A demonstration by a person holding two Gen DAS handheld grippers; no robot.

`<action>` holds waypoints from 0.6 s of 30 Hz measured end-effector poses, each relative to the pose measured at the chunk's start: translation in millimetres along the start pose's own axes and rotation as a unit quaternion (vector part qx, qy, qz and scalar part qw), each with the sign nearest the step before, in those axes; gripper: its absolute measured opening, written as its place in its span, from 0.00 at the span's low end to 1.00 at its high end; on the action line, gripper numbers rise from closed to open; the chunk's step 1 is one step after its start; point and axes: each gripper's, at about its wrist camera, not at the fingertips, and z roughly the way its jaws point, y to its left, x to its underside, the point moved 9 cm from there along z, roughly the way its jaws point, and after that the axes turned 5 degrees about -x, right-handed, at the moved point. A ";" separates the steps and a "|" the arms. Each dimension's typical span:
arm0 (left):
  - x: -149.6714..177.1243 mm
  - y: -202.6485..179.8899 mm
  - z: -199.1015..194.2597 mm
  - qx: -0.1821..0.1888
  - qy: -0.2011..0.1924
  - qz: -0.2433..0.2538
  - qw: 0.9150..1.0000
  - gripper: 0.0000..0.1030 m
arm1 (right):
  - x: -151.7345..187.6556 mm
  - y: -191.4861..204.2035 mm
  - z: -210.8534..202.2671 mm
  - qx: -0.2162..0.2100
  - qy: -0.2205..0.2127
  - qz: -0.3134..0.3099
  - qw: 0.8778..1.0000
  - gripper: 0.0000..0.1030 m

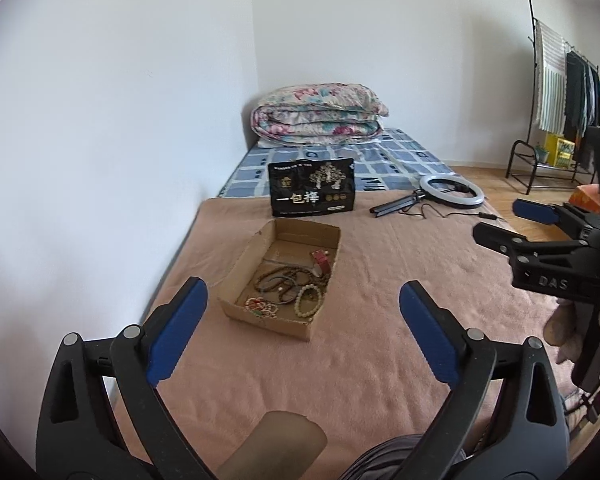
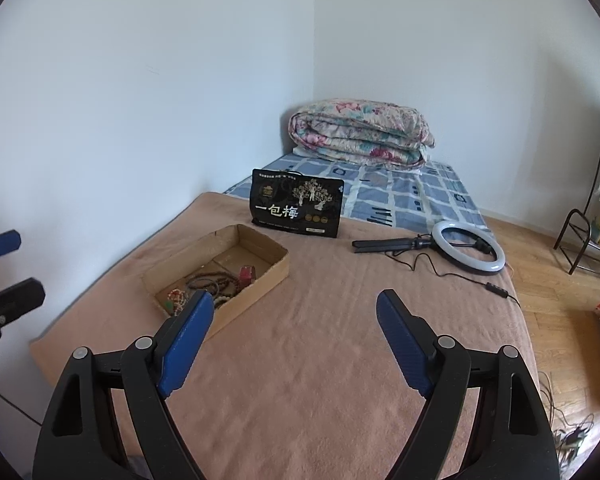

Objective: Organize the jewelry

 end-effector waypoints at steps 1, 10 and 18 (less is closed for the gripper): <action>0.9 0.2 -0.4 -0.003 0.001 0.000 1.000 0.98 | 2.1 1.8 -2.6 -0.001 0.000 -0.001 1.000 0.81; 18.2 -6.4 1.7 -0.007 0.013 -0.003 1.000 0.99 | 19.8 5.9 -15.6 0.018 -0.004 -0.013 1.000 0.83; 21.5 -3.9 3.6 -0.012 0.019 -0.015 1.000 0.99 | 30.6 -3.0 -16.9 0.025 -0.002 0.008 1.000 0.83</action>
